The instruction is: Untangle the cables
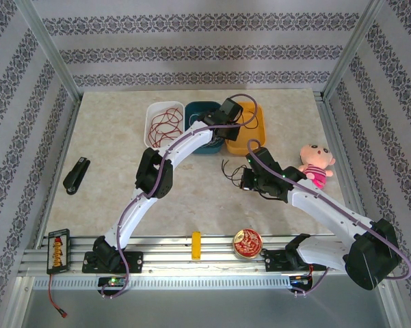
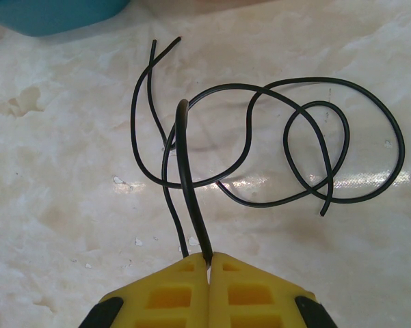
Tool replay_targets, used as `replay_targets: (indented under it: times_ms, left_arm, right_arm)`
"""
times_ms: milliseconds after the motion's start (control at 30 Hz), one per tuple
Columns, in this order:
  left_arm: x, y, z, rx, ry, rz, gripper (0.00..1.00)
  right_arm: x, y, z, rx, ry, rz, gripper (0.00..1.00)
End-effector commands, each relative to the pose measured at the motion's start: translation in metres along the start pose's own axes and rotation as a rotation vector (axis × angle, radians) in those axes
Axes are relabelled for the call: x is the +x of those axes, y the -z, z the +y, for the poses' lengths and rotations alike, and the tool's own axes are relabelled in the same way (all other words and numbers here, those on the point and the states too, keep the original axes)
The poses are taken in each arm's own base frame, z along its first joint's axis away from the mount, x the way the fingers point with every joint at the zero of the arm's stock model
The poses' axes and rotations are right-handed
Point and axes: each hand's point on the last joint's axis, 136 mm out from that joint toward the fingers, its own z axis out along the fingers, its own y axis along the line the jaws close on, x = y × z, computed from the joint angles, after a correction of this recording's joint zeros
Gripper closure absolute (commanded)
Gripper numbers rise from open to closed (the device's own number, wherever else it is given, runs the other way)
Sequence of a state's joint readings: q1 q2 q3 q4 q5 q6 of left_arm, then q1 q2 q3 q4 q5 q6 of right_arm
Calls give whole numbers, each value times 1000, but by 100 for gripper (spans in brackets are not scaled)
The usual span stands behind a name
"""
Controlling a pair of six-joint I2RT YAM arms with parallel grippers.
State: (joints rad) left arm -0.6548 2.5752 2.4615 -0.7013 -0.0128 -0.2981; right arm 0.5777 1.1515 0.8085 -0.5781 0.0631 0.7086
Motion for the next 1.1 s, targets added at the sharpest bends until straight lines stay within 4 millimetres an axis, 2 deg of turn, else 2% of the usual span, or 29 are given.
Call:
replay_targets:
  times_ms: [0,100,267,500,667,800,967,1067]
  left_arm:
    - [1,0,-11,45,-37,10,100]
    - [1,-1,-24,95,-65,7,100]
    - [8,-10,-31,134,-65,22,100]
    - [18,-28,-32,142,-59,48,100]
    - [16,-35,-28,137,-56,37,99]
    - [4,-30,-26,146,-50,3,73]
    - [-29,-6,-32,166,-49,-90,58]
    - [-52,15,-33,169,-38,-158,53]
  right_arm:
    - [-6,0,-5,16,-18,-27,100]
    - [-7,-1,-4,17,-17,-25,100]
    - [-7,-3,-3,16,-18,-19,100]
    - [-6,-5,-3,15,-22,-16,100]
    - [-5,-5,-4,14,-26,-16,100]
    - [-5,-5,-4,12,-27,-18,100]
    - [-7,-5,-3,10,-21,-22,100]
    - [-9,-4,-2,11,-16,-29,100]
